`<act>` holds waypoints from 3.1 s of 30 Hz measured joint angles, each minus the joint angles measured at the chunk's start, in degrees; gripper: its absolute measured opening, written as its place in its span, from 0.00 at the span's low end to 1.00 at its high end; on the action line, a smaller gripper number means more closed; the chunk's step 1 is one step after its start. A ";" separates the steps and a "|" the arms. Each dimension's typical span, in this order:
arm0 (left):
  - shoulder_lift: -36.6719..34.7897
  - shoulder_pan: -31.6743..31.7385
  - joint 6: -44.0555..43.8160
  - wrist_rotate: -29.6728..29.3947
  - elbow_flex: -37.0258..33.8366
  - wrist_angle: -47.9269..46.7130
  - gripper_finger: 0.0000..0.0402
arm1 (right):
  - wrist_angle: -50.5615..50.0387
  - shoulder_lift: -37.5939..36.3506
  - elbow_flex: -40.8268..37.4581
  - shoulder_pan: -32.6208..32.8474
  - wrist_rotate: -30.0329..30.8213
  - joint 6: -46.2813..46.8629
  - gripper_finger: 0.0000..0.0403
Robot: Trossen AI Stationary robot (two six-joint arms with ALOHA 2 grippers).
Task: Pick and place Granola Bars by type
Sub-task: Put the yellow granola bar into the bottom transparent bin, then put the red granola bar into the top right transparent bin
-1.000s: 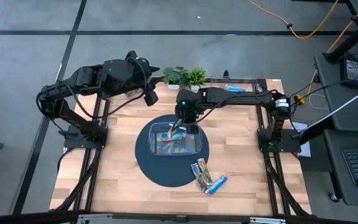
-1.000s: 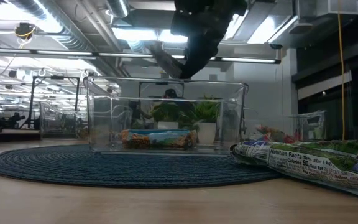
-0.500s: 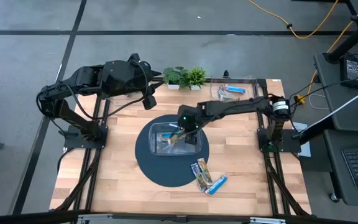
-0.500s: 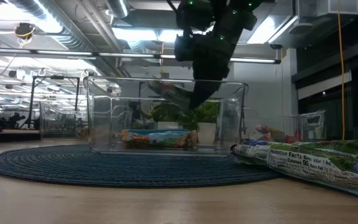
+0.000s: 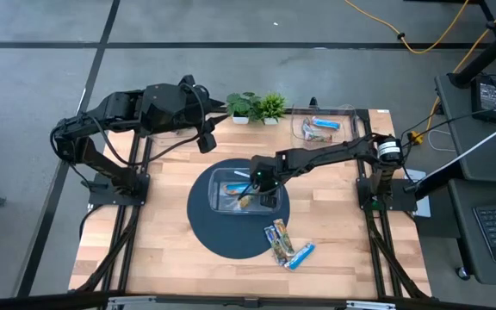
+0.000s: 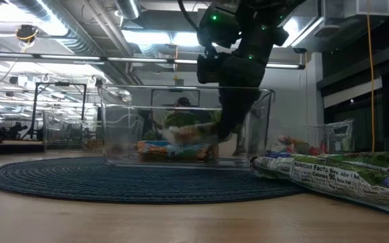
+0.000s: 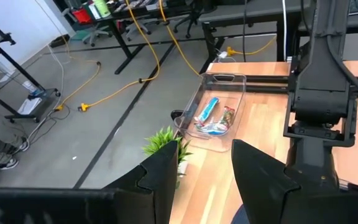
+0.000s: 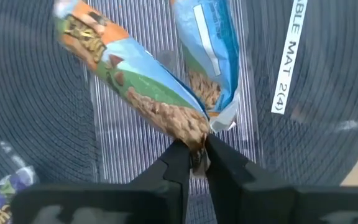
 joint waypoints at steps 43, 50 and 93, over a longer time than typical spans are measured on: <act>0.00 0.00 11.87 0.17 0.00 0.02 0.36 | -20.66 -20.29 12.01 4.93 23.74 -8.70 0.36; 0.00 0.00 16.94 0.17 0.00 0.00 0.36 | -22.31 -25.88 6.87 15.08 21.68 -3.99 0.36; 0.00 0.00 1.19 -0.08 0.00 0.03 0.36 | 3.28 -22.17 -24.42 36.83 0.96 11.99 0.79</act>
